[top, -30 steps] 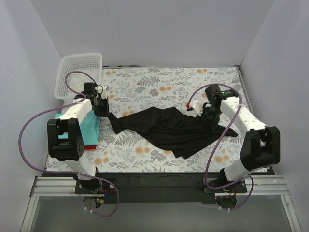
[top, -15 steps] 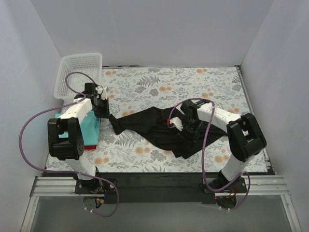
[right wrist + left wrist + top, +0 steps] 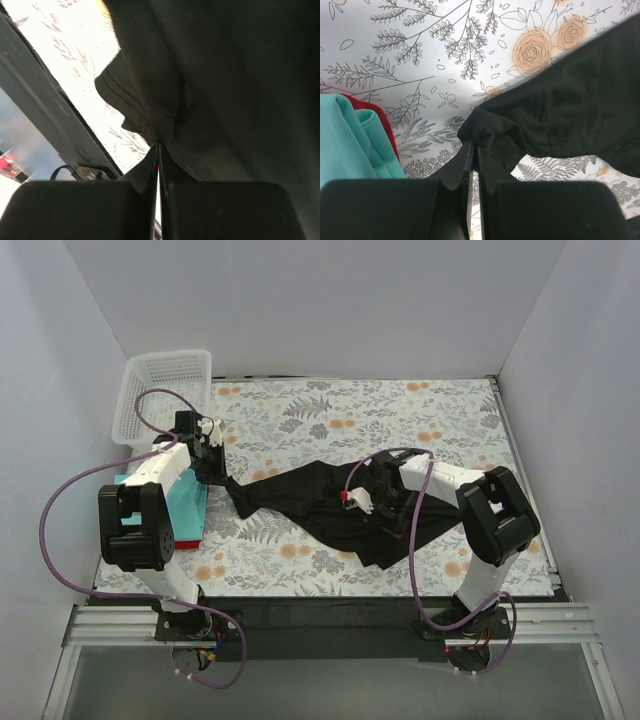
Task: Fold and stack the t-shirts
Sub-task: Flatten the tshirt out
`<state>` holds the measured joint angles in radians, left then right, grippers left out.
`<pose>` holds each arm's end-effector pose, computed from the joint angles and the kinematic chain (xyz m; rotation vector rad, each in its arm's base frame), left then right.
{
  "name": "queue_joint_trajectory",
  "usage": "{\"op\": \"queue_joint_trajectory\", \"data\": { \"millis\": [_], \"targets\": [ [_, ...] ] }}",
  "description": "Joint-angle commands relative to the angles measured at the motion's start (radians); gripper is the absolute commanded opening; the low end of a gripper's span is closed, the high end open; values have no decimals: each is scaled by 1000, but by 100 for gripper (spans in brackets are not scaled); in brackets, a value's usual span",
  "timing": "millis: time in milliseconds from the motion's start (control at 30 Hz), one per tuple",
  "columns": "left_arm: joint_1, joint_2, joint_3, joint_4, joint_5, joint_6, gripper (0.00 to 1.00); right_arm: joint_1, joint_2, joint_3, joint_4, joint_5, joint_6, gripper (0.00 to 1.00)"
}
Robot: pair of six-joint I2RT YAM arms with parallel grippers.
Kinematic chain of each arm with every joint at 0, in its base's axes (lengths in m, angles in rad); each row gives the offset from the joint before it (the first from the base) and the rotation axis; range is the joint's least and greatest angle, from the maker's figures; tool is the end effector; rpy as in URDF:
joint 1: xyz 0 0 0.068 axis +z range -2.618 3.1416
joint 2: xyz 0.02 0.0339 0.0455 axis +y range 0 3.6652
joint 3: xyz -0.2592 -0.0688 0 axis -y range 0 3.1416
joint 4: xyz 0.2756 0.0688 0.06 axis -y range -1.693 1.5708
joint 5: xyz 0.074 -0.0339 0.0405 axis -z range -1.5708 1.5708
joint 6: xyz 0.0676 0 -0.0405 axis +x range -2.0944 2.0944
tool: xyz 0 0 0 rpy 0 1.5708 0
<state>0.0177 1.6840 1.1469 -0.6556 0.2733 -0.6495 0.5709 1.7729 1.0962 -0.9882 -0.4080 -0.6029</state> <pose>0.3684 -0.0117 0.1523 -0.8528 2.6874 -0.5359 0.2478 0.1910 0.1062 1.6326 -2.5075 -0.6211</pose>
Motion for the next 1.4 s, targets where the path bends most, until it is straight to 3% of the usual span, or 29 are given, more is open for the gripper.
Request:
{"op": "queue_joint_trajectory", "data": {
  "millis": [0,367,667,833,933,967,1000,1100,1367],
  "targets": [
    [4,-44,81,-24,27,-24,0,-26,-58,42,-6,38,-14,1],
    [48,-24,295,-76,205,-143,0,-155,-230,177,-26,213,-84,1],
    [74,-104,499,8,242,-424,0,-328,-288,505,-26,330,-185,1],
    [74,-125,499,22,245,-460,0,-332,-284,515,-39,328,-210,1],
    [74,-125,429,13,247,-460,0,-312,-227,493,-131,232,-160,2],
    [74,-124,412,13,248,-461,0,-301,-218,476,-142,209,-146,10],
    [74,-122,395,11,248,-461,0,-289,-210,443,-145,186,-127,26],
    [76,-110,347,22,259,-466,0,-214,-181,397,-104,104,-51,46],
    [74,-75,306,33,265,-467,0,-66,29,487,46,87,74,50]
  ]
}}
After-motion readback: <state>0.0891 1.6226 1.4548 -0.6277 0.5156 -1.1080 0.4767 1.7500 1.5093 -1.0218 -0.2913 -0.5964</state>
